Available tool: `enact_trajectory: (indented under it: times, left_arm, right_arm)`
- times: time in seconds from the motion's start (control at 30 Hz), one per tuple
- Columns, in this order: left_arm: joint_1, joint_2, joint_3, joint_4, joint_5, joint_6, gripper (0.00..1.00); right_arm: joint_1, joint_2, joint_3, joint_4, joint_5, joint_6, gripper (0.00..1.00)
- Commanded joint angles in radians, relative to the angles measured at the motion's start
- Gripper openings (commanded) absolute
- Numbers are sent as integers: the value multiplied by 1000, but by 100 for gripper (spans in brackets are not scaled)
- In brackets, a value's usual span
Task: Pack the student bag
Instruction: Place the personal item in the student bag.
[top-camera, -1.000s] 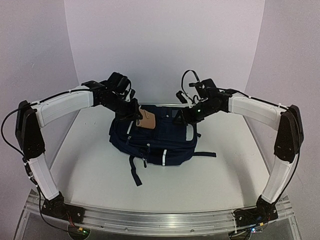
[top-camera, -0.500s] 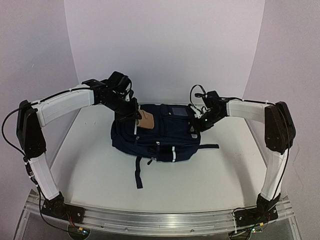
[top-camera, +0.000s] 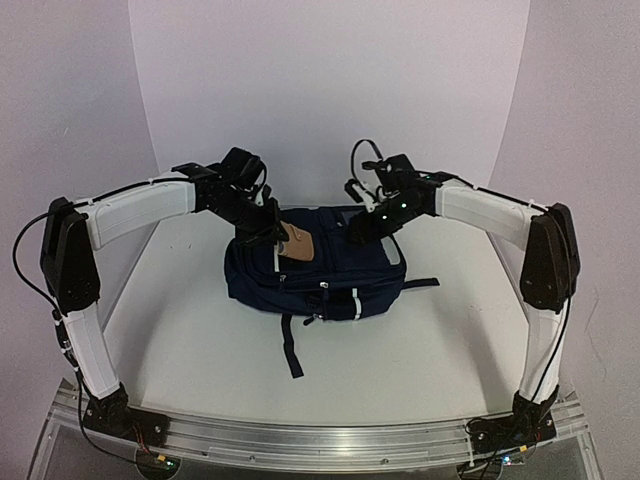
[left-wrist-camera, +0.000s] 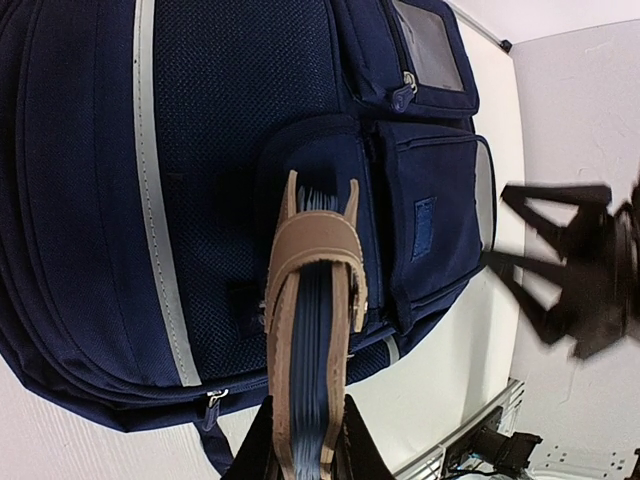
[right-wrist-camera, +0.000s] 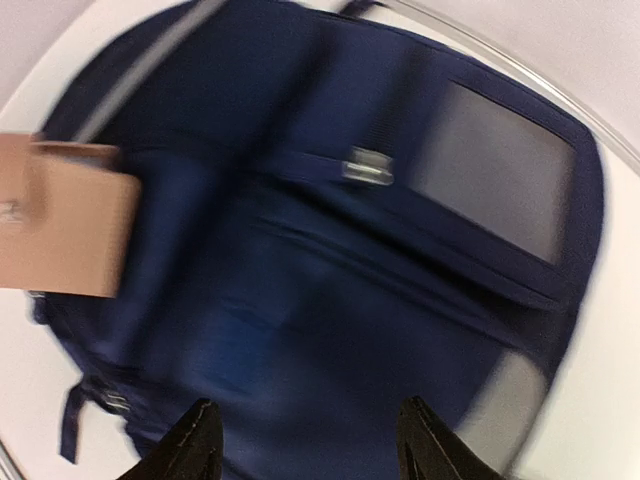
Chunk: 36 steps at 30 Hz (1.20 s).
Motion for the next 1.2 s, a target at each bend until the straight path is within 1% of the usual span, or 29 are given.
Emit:
enact_trajectory:
  times: [0.0, 0.3, 0.4, 0.43, 0.5, 0.53, 0.57, 0.6, 0.67, 0.7, 0.77, 0.87, 1.03, 1.17]
  left_arm:
    - [-2, 35, 10, 3, 10, 2, 0]
    - [-2, 0, -34, 20, -8, -16, 0]
    - [-2, -6, -39, 18, -14, -16, 0]
    - [-1, -7, -39, 17, -16, -16, 0]
    - [-2, -8, -40, 13, -20, -14, 0]
    - [-2, -9, -38, 11, -21, -13, 0]
    - [-1, -9, -36, 9, -23, -12, 0]
    - [-1, -9, -35, 8, -24, -9, 0]
    - [-1, -7, -31, 4, -24, -4, 0]
    - [-1, -6, -28, 2, -23, 0, 0]
    - [-1, -6, -26, 5, -14, 8, 0]
    - [-2, -12, -28, 32, 22, 28, 0]
    - [-3, -57, -58, 177, 86, 28, 0]
    - [-10, -72, -71, 261, 98, -2, 0]
  right_arm:
    - [109, 0, 63, -7, 121, 57, 59]
    - [163, 159, 168, -1, 220, 112, 60]
    - [166, 200, 168, -3, 247, 110, 57]
    - [166, 212, 166, -6, 264, 109, 55]
    - [165, 229, 159, -9, 302, 104, 48]
    - [165, 228, 156, -11, 316, 102, 43]
    - [165, 223, 152, -12, 325, 101, 36]
    - [165, 212, 151, -14, 326, 101, 31]
    - [165, 181, 159, -22, 307, 105, 14]
    - [165, 163, 166, -28, 293, 106, 8]
    - [165, 134, 189, -41, 270, 108, 0]
    - [162, 86, 205, -44, 209, 111, 0]
    - [141, 43, 198, -41, 129, 131, 0]
    - [111, 41, 194, -43, 70, 164, 0]
